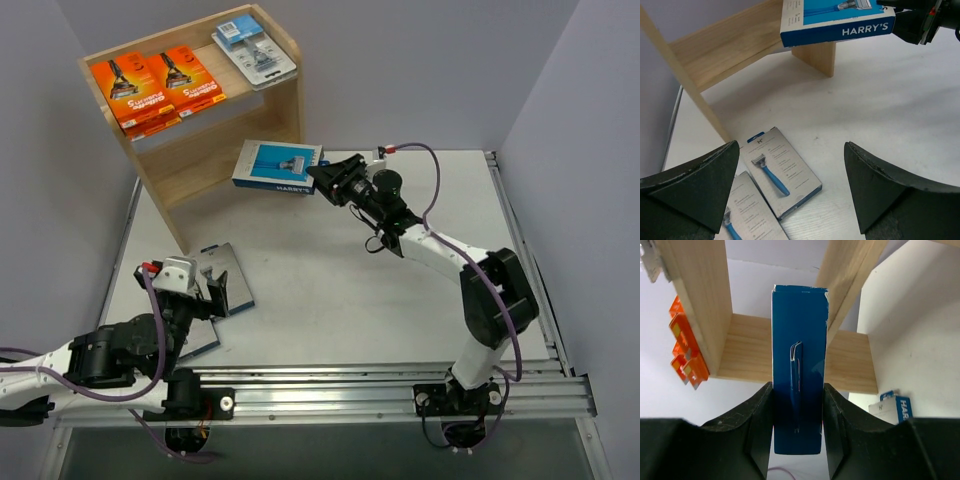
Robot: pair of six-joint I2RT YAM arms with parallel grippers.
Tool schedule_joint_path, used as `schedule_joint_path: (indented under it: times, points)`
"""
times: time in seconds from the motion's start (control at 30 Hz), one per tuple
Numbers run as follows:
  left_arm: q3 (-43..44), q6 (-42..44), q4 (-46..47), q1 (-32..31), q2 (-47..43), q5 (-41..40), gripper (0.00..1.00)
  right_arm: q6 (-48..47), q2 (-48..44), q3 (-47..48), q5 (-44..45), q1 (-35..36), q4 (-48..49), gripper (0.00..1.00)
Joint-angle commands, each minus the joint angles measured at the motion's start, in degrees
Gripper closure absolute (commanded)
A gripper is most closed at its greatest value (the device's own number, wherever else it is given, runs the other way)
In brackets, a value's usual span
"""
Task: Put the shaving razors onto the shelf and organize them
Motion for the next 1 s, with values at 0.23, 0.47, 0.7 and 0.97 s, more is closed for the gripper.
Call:
schedule_joint_path:
  times: [0.23, 0.47, 0.7, 0.97]
  points:
    - [-1.46, 4.67, 0.34, 0.74, -4.46, -6.88, 0.06, 1.43, 14.86, 18.79, 11.59, 5.01, 12.07, 1.0]
    - [-2.16, 12.5, 1.93, 0.83, -7.6, -9.7, 0.06, 0.38, 22.94, 27.84, 23.36, 8.79, 12.16, 1.0]
    - [-5.5, 14.26, 5.44, 0.83, -16.32, -9.96, 0.06, -1.29, 28.14, 35.31, 34.96, 12.22, 9.87, 1.0]
    - [-6.21, 14.79, 5.54, 0.74, -14.57, -8.99, 0.06, -0.68, 29.37, 35.15, 46.57, 14.68, 10.05, 1.0]
